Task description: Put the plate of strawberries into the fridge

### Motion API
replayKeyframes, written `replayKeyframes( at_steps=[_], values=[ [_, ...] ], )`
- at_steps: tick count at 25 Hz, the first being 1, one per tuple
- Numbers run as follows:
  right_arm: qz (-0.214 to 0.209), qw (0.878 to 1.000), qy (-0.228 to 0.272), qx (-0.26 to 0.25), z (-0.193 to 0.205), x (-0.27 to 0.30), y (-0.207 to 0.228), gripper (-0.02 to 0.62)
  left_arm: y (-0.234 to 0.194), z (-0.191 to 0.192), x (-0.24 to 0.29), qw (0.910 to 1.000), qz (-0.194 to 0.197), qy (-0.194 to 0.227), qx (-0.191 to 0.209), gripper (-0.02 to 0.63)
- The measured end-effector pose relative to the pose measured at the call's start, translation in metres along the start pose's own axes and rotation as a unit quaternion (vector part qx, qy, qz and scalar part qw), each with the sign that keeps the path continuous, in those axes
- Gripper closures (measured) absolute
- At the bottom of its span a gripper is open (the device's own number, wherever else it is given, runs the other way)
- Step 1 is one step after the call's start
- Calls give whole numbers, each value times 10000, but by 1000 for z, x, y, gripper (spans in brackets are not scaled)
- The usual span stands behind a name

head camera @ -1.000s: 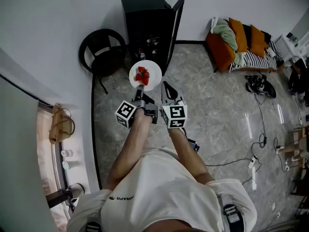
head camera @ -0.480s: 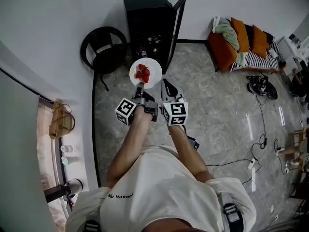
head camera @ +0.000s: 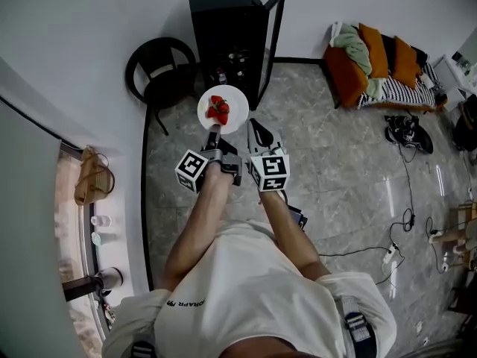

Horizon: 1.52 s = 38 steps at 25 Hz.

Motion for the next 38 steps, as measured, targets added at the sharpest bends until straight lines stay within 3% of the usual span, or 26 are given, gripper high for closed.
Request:
replayKeyframes(
  at_steps=[8,18,27,38],
  values=[
    [-50,10000,1,-3,7,-27,18,583,-17,32,-15,9998,-206,38,-39,595],
    [-142,9999,-47,-57,15,-12,30,583,-27,40,8,9996,-253,44,-123,595],
    [-16,9999,-127,-114,21,39,63,583,-44,36,71,9993,-326,-80,-157,595],
    [-39,9994,-343,-99,35,153,98,583,-61,-3,188,9985,-495,-129,-213,595]
  ],
)
Point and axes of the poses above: the fingertips, and each gripper's own axes: x forward along the fingers, y to its right, z out of its underside, the point moved 5 cm from there along -x, backward along the fingers, and after that the axes turned 3 degrees about x, right-handed, at the moved point
